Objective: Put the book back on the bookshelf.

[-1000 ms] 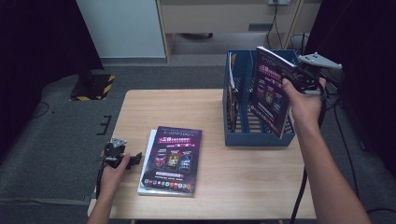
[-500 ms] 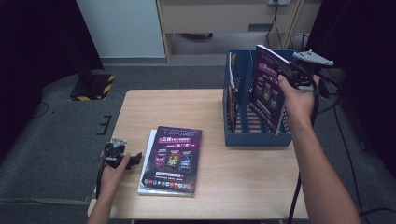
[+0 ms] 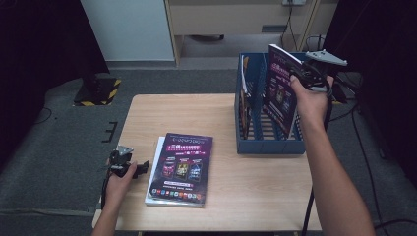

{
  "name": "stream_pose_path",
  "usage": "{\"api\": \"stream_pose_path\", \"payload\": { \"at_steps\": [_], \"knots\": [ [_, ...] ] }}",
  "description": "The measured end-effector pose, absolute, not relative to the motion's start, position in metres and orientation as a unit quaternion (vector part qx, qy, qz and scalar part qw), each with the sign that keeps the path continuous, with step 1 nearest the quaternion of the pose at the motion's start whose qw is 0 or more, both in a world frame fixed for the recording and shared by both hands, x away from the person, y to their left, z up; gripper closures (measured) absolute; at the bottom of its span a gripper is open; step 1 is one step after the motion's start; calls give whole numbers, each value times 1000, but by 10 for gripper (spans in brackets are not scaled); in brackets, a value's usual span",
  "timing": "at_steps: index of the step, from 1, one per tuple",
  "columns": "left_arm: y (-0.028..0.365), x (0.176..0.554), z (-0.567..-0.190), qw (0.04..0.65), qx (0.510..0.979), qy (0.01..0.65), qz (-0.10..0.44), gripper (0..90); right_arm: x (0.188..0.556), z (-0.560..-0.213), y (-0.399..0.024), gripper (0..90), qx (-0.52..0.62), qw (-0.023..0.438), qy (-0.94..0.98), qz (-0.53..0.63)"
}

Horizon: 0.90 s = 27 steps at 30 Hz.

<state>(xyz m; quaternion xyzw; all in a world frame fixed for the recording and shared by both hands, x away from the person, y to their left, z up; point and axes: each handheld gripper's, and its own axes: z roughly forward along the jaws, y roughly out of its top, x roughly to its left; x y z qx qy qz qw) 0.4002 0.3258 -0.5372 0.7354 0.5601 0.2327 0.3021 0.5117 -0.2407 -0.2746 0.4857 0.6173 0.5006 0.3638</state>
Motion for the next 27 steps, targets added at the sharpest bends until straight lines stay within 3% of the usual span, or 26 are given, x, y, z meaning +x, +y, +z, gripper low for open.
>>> {"api": "stream_pose_path", "payload": {
  "at_steps": [27],
  "knots": [
    [326, 400, -537, 302, 736, 560, 233, 7, 528, -289, -234, 821, 498, 375, 586, 518]
  ]
}}
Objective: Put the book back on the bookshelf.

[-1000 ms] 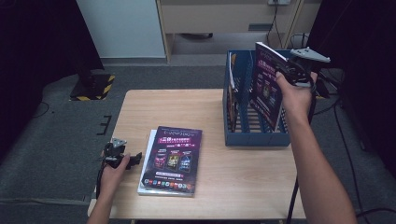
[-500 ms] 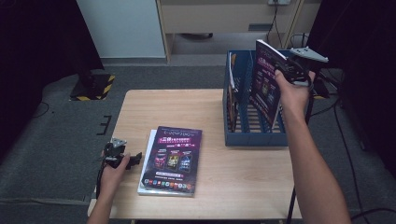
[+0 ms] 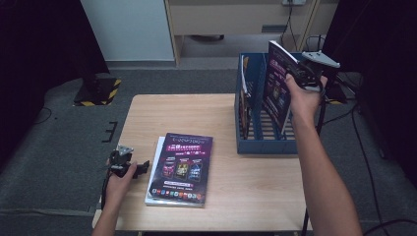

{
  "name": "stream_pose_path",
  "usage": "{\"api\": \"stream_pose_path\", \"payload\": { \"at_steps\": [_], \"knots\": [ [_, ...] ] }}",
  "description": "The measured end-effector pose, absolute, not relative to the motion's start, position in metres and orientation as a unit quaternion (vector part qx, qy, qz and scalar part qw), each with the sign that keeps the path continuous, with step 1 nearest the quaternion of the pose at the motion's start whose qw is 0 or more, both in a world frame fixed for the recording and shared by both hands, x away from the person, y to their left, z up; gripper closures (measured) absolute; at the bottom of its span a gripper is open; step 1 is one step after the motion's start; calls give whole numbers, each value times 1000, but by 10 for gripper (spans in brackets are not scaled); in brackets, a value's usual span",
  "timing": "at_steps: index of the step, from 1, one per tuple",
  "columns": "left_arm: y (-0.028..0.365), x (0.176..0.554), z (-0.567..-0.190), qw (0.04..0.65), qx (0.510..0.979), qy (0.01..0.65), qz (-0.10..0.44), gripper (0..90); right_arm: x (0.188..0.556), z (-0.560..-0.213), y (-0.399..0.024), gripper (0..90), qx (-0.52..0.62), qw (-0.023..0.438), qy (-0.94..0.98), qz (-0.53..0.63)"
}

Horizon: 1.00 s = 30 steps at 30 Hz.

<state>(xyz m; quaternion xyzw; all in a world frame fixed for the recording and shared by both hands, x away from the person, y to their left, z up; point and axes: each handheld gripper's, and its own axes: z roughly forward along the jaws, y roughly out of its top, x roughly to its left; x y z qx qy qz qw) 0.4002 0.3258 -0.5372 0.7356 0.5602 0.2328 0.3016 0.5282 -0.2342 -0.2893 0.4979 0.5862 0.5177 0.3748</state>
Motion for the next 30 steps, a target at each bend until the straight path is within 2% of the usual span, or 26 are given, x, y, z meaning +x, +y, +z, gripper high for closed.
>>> {"api": "stream_pose_path", "payload": {
  "at_steps": [30],
  "knots": [
    [326, 400, -537, 300, 738, 559, 232, 6, 533, -326, -220, 821, 498, 382, 581, 519]
  ]
}}
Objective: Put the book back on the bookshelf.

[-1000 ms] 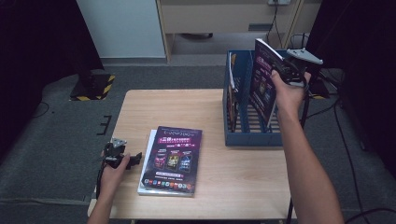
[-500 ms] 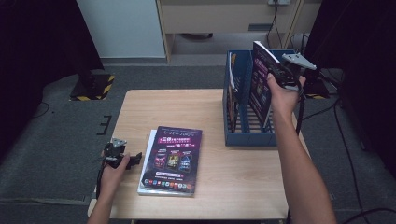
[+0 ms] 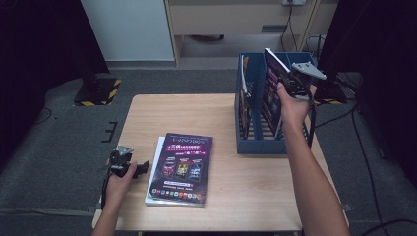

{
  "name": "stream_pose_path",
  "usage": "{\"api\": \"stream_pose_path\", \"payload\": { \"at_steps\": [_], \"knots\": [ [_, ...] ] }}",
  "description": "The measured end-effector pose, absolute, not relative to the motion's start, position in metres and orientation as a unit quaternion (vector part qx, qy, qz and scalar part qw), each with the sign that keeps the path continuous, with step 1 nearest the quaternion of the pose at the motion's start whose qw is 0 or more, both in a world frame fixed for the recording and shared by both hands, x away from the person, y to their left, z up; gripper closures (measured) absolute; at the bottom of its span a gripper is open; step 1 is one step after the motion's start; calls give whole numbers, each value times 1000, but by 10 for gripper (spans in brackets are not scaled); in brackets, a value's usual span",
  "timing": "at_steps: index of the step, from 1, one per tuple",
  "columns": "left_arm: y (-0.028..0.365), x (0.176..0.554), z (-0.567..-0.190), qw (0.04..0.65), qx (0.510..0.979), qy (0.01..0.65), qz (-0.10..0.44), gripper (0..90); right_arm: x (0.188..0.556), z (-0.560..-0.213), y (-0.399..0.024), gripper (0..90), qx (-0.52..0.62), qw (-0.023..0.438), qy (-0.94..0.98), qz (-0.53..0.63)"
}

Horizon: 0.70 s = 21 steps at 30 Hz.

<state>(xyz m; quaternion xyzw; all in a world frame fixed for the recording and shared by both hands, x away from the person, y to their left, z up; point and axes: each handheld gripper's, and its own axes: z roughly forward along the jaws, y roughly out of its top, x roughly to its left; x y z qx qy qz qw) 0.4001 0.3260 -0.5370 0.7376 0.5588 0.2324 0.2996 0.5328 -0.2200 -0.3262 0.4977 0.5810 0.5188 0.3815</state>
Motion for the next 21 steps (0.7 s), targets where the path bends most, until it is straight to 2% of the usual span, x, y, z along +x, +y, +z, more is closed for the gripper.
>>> {"api": "stream_pose_path", "payload": {
  "at_steps": [21],
  "knots": [
    [326, 400, -537, 300, 738, 559, 232, 6, 535, -346, -220, 821, 510, 371, 579, 517]
  ]
}}
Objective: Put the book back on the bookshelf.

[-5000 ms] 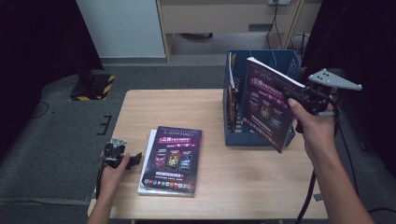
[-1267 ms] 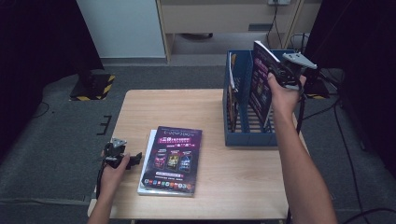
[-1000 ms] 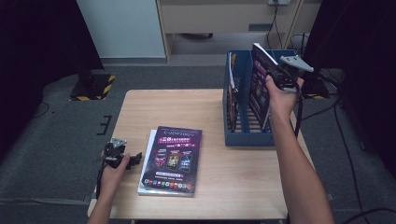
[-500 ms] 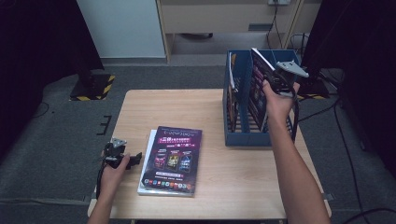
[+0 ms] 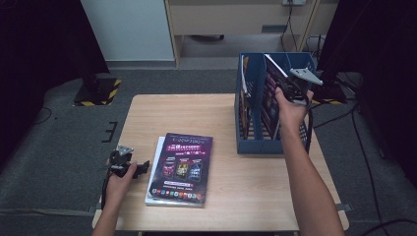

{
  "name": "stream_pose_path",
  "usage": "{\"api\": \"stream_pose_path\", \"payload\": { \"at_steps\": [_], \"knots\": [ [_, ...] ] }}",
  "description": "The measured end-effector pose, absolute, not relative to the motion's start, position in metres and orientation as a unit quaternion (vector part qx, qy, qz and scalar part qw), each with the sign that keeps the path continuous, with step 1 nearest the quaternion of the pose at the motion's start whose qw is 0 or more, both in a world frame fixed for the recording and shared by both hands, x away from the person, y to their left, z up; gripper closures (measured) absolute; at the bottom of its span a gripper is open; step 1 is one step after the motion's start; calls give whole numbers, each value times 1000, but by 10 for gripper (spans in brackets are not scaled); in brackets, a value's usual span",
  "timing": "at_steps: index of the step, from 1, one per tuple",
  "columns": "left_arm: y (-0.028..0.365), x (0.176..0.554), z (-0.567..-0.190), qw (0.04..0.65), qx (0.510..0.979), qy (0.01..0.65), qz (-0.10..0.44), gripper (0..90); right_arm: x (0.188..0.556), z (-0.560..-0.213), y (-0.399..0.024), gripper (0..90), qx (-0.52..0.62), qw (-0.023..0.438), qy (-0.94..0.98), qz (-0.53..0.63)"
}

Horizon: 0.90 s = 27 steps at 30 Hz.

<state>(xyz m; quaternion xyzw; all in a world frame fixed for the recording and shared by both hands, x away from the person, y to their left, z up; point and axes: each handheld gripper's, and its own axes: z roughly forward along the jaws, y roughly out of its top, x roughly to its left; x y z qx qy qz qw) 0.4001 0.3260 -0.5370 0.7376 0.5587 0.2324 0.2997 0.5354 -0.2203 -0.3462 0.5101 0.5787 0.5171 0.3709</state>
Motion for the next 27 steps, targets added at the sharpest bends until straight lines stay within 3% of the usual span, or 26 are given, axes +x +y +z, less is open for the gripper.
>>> {"api": "stream_pose_path", "payload": {
  "at_steps": [27],
  "knots": [
    [326, 400, -537, 300, 738, 559, 232, 7, 534, -357, -222, 820, 515, 372, 575, 515]
  ]
}}
